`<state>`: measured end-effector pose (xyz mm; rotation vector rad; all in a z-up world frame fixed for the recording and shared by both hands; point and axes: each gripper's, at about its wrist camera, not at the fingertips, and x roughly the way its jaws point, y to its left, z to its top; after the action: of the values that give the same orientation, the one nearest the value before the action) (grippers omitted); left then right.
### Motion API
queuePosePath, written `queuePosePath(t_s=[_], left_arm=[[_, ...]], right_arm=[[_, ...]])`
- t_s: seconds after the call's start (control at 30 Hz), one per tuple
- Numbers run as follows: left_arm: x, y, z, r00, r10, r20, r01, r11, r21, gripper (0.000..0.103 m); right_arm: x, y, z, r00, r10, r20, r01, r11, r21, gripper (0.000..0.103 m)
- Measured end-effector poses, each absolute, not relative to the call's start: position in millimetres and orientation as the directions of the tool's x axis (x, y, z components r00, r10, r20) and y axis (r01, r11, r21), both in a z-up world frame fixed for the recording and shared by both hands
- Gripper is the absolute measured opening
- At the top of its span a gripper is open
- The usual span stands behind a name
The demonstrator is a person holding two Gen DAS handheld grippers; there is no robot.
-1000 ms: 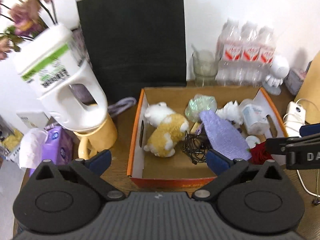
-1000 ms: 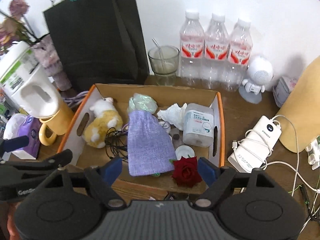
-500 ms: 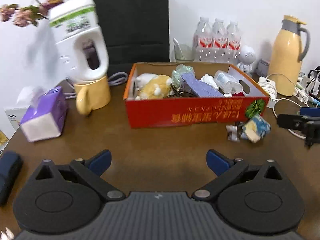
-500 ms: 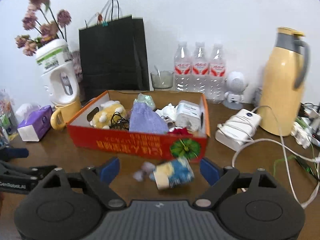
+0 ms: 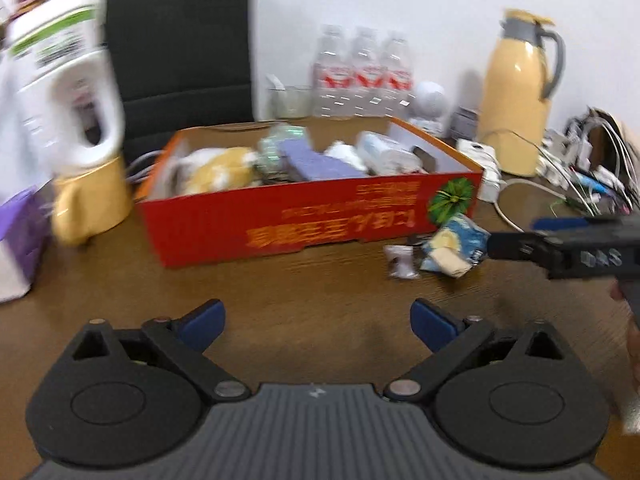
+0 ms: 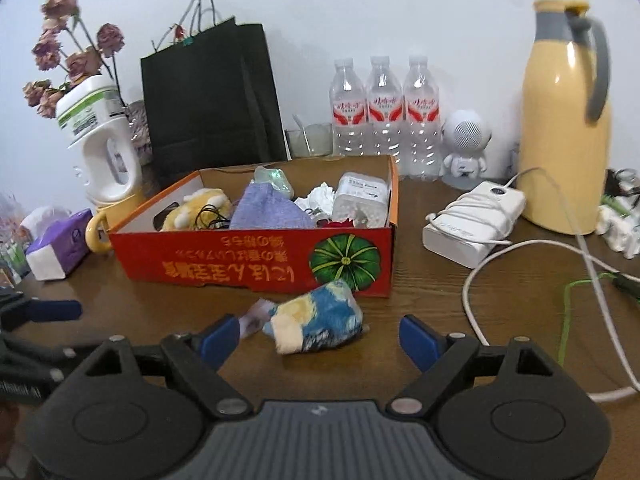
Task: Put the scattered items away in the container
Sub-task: 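Grasp a small clear packet with the left tool while the right tool grasps another clear packet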
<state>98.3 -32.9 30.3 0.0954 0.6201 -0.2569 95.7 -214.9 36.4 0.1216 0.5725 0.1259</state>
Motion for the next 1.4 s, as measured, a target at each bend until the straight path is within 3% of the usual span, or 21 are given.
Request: queuePosePath(t_s=[0.1,0.13,0.2,0.27,0.33,0.43,0.57,0.63,0.83,0.9,1.0,1.07,1.13,1.2,1.27,1.4], left_arm=[[118,-56,19,0.744,-0.239,-0.624,0.331,0.943,0.033,0.073],[124,-63,16,0.732,-0.243,-0.637,0.349,0.936,0.044,0.07],[131,-74,12,0.724,-0.249,-0.644,0.367,0.929,0.054,0.07],[137,-79,10,0.715,-0.286,-0.638,0.394,0.919,0.029,0.07],[146,-84,8,0.699,-0.308,-0.645,0.41,0.912,0.008,0.069],[160,-90,3,0.676,-0.306,-0.67,0.406,0.914,-0.008,0.054],[164,-95,2,0.69,-0.3,-0.658,0.402,0.916,0.004,0.041],[165,-96,2,0.695,-0.298,-0.655,0.397,0.918,0.003,0.023],[154,-94,7,0.72,-0.254,-0.646,0.353,0.935,0.027,0.022],[134,-82,15,0.773,-0.217,-0.596,0.32,0.945,0.07,0.022],[109,-54,21,0.824,-0.136,-0.55,0.229,0.968,0.105,0.022],[95,-31,25,0.834,-0.1,-0.542,0.165,0.984,0.072,0.022],[84,-15,29,0.841,-0.083,-0.534,0.122,0.992,0.037,0.022],[80,-5,31,0.841,-0.081,-0.535,0.103,0.995,0.012,0.023],[82,0,31,0.833,-0.089,-0.545,0.097,0.995,-0.014,0.023],[81,-4,29,0.829,-0.096,-0.551,0.109,0.994,-0.008,0.023]], right_arm=[[124,-222,27,0.812,0.167,-0.559,-0.08,0.981,0.178,0.079],[131,-222,24,0.807,0.161,-0.568,-0.072,0.982,0.177,0.075],[141,-222,17,0.794,0.158,-0.587,-0.068,0.983,0.173,0.063],[147,-222,11,0.778,0.168,-0.605,-0.08,0.982,0.17,0.038],[146,-224,7,0.773,0.187,-0.607,-0.096,0.979,0.179,0.031],[137,-230,16,0.774,0.181,-0.606,-0.096,0.981,0.17,0.011],[121,-250,30,0.8,0.19,-0.57,-0.076,0.973,0.217,0.009],[120,-257,30,0.791,0.193,-0.58,-0.065,0.97,0.234,0.009],[114,-255,31,0.76,0.278,-0.587,-0.132,0.951,0.279,0.009],[112,-239,28,0.707,0.356,-0.61,-0.207,0.93,0.303,0.009],[107,-208,26,0.663,0.383,-0.644,-0.281,0.924,0.26,0.02],[102,-197,28,0.683,0.36,-0.636,-0.297,0.932,0.209,0.044],[99,-200,33,0.756,0.299,-0.583,-0.265,0.953,0.145,0.053],[106,-212,32,0.806,0.209,-0.554,-0.191,0.977,0.091,0.055],[123,-221,25,0.801,0.14,-0.582,-0.126,0.99,0.064,0.051],[141,-212,13,0.798,0.125,-0.59,-0.167,0.986,-0.017,0.05]])
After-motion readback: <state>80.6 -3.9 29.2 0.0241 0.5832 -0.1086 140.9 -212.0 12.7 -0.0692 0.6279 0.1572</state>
